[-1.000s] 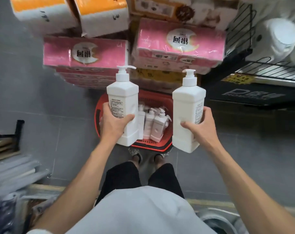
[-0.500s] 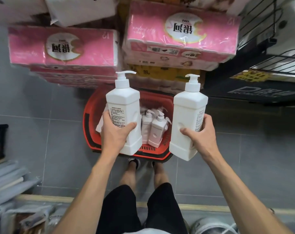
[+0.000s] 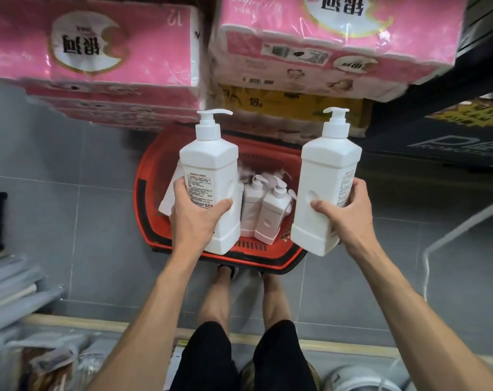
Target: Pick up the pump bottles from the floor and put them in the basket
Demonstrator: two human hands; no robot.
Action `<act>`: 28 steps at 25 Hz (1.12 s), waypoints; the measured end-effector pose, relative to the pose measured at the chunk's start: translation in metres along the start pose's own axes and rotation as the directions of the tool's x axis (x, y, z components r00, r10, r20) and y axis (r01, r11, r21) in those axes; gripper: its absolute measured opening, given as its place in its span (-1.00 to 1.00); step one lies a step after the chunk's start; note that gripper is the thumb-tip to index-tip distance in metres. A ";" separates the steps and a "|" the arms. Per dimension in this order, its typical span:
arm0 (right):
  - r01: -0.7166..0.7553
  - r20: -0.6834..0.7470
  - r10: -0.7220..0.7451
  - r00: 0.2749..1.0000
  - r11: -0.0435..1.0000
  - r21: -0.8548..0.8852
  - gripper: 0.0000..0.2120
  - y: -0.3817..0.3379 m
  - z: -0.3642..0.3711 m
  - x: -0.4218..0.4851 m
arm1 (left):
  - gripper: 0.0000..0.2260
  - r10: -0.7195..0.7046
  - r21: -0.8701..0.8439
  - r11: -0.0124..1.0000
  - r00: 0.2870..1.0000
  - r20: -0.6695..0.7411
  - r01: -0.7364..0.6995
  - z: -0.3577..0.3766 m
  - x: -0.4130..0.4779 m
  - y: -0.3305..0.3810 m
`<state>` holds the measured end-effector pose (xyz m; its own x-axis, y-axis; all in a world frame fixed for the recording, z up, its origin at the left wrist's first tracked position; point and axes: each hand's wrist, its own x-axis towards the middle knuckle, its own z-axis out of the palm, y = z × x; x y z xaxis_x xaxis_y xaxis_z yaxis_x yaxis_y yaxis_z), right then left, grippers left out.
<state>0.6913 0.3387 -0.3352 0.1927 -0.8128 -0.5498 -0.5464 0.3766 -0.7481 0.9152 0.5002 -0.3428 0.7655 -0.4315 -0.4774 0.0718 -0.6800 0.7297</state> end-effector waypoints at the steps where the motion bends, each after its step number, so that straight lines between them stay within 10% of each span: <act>1: 0.009 0.006 -0.009 1.000 1.000 -0.003 -0.30 0.001 0.003 0.006 | -0.44 -0.002 0.004 1.000 1.000 0.001 0.002 0.000 0.003 -0.004; 28: 0.301 0.410 -0.077 0.909 0.801 -0.517 -0.28 0.009 0.088 0.125 | -0.40 -0.124 0.160 0.980 0.992 0.011 0.121 0.008 0.082 -0.092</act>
<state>0.7823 0.2793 -0.4430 0.5512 -0.5855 -0.5944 -0.8012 -0.1724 -0.5730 0.9659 0.5226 -0.4531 0.7438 -0.3499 -0.5695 0.0610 -0.8130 0.5791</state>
